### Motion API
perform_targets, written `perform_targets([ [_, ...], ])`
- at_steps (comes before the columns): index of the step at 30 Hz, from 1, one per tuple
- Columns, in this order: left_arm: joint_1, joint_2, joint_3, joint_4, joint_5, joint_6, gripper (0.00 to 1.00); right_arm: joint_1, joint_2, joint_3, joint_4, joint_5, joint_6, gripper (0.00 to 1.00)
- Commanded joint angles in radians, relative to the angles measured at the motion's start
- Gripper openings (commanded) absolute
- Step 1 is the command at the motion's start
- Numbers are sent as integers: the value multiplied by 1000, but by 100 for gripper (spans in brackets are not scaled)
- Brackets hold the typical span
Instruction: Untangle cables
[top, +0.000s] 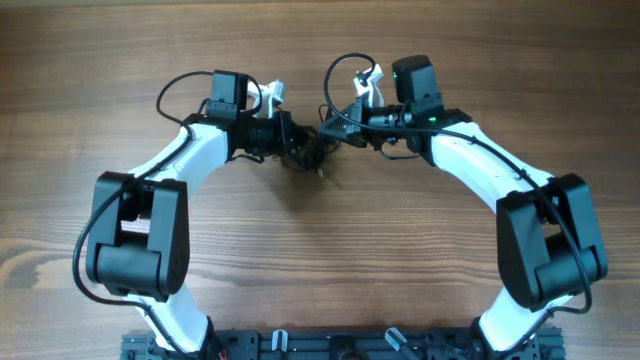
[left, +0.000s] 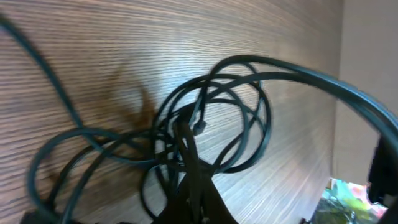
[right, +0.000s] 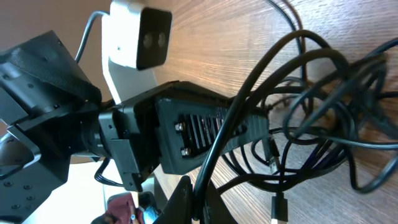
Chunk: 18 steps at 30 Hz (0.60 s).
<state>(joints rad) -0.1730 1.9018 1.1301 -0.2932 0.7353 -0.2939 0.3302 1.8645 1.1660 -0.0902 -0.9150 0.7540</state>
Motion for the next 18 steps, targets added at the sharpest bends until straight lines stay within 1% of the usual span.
perform_targets([
  [1, 78, 21, 2, -34, -39, 72, 4, -64, -4, 3, -5, -33, -18, 4],
  [3, 138, 21, 2, -57, -2, 111, 4, -102, -4, 3, -14, -72, -18, 4],
  [5, 214, 21, 2, -79, 90, 165, 4, -144, -4, 3, -30, -97, -17, 4],
  [7, 272, 21, 2, -92, 156, 187, 4, -176, -4, 3, -53, -104, -13, 4],
  [10, 336, 21, 2, -104, 204, 191, 4, -193, -4, 3, -91, -103, -20, 4],
  [14, 359, 21, 2, -111, 277, 260, 4, -193, -4, 3, -90, -103, -21, 4],
  [17, 353, 21, 2, -108, 303, 275, 4, -187, -4, 3, -91, -104, -21, 4],
  [18, 352, 21, 2, -108, 322, 301, 4, -181, -4, 3, -91, -104, -21, 6],
])
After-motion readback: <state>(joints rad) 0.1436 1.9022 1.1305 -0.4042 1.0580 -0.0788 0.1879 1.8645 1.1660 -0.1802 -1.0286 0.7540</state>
